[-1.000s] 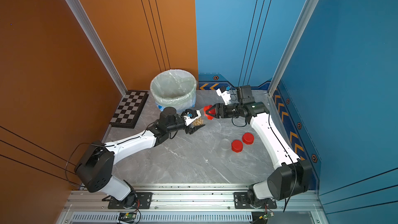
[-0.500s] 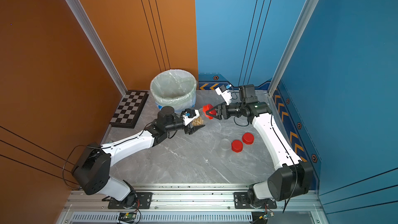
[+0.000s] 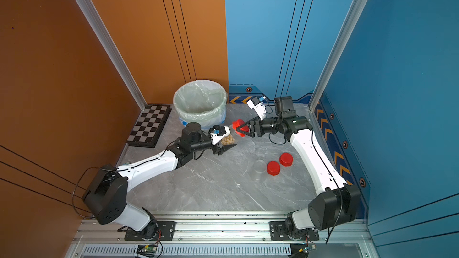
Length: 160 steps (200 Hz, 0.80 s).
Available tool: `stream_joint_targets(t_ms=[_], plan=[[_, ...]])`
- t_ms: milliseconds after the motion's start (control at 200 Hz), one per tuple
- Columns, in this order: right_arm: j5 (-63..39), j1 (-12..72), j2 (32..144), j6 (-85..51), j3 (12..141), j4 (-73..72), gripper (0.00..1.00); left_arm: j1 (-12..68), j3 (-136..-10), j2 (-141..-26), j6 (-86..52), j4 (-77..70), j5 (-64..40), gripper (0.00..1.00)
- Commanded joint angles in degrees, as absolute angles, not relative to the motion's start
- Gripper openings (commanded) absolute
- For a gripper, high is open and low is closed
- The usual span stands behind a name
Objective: Empty moldy peanuts from jars
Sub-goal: Unscrew the lid from the jar.
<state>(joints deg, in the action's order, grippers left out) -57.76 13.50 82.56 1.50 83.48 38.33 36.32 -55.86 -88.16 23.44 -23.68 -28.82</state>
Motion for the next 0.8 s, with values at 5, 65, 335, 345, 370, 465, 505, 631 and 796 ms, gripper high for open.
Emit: stream_joint_targets(t_ms=[5, 65, 335, 345, 370, 465, 505, 631, 796], plan=[[-58.8, 16.9, 82.3, 5.9, 85.2, 44.1, 0.55, 36.0, -56.7, -87.8, 21.9, -24.1, -28.8, 0.43], [-57.7, 18.1, 82.1, 8.6, 85.4, 46.2, 0.56, 35.9, -56.8, -87.9, 21.5, -24.1, -29.0, 0.42], [-49.8, 21.6, 84.7, 13.8, 87.6, 53.3, 0.57, 35.4, -57.7, -87.9, 20.0, -24.1, -30.1, 0.40], [-49.4, 21.8, 84.8, 13.9, 87.8, 53.4, 0.57, 35.4, -57.7, -87.9, 20.0, -24.1, -30.1, 0.40], [-48.4, 22.1, 85.0, 13.8, 88.1, 53.7, 0.57, 35.3, -57.7, -87.9, 20.0, -24.1, -30.0, 0.40], [-48.0, 22.5, 85.2, 14.4, 89.6, 55.2, 0.64, 35.3, -57.7, -88.0, 20.2, -24.1, -29.9, 0.40], [-48.4, 22.3, 84.8, 14.4, 89.7, 55.0, 0.65, 35.3, -57.7, -88.0, 20.2, -24.1, -29.8, 0.40], [-47.9, 22.0, 83.6, 14.3, 90.1, 55.2, 0.72, 35.2, -57.7, -88.1, 20.2, -24.1, -29.8, 0.40], [-50.3, 20.8, 83.0, 14.4, 90.1, 55.3, 0.78, 35.2, -58.0, -88.4, 20.2, -24.1, -29.8, 0.40]])
